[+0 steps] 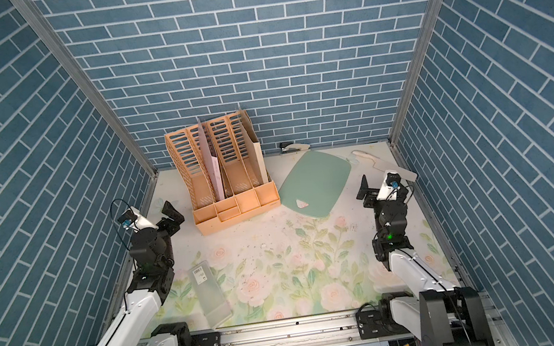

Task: Align the knife with the edge of the cutting board
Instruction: Move the work surface to the center of the board.

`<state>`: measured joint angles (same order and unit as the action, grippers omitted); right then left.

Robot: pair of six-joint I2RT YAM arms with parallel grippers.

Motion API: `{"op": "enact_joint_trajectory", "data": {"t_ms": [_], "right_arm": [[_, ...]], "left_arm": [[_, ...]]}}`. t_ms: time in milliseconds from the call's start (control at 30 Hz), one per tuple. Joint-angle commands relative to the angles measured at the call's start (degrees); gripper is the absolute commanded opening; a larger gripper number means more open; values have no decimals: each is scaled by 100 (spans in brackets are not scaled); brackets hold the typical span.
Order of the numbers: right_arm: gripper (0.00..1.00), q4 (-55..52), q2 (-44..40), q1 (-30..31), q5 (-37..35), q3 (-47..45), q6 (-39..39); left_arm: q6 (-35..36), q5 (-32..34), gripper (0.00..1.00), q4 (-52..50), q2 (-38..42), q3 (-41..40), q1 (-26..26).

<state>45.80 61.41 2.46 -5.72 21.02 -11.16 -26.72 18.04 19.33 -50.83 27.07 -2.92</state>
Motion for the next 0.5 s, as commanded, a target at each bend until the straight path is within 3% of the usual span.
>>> {"op": "enact_joint_trajectory", "data": {"t_ms": [0, 67, 300, 467], "right_arm": [[100, -1329, -197, 0, 1198, 314, -800], [94, -1442, -278, 16, 1866, 369, -951], [82, -2777, 197, 469, 2757, 1013, -1275], [77, -3203, 939, 1458, 2836, 1437, -1110]], "left_arm": [[-516, -831, 99, -1890, 255, 382, 28], [-592, -1547, 98, -2189, 393, 387, 28], [-626, -4137, 98, -3003, 428, 253, 0], [-782, -4953, 98, -2981, 473, -24, -342]]}}
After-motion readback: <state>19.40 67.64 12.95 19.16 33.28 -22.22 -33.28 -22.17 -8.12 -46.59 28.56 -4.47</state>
